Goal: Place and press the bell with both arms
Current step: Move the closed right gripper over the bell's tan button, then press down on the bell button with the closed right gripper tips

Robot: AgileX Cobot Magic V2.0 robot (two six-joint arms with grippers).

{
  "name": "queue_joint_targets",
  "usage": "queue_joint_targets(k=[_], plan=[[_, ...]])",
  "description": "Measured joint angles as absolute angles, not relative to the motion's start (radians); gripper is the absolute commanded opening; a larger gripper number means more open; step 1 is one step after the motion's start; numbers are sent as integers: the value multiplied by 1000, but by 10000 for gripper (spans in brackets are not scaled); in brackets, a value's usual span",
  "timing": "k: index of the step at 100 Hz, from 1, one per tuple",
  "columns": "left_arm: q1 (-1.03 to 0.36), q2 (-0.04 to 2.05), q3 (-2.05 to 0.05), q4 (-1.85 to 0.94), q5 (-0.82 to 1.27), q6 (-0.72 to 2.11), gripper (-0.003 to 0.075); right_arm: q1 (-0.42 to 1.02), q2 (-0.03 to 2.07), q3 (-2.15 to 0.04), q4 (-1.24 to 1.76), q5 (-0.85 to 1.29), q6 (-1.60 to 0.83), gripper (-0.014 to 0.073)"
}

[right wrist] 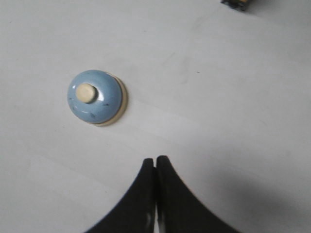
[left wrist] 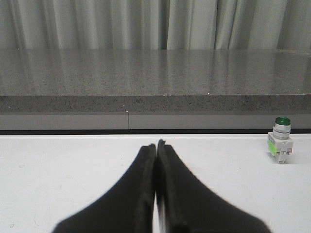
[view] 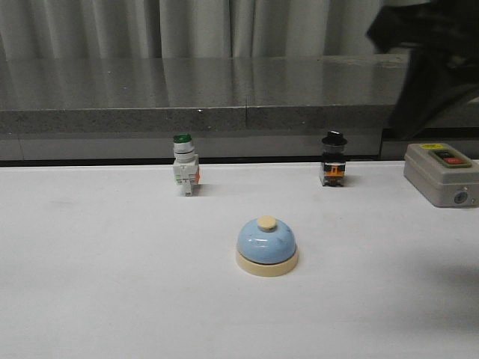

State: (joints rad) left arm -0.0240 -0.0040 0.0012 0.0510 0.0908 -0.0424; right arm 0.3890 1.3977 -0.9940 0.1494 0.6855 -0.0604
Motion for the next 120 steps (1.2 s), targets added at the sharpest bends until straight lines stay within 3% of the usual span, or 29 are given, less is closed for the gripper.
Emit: queue_joint_targets(k=[49,120], plan=[[-24,-4,1,51,91,-42,-20,542,1813,-1279,152,668,-61,-60],[-24,-4,1,51,89,-42,-20,546,1904,-1312,168,699,-63,-60]])
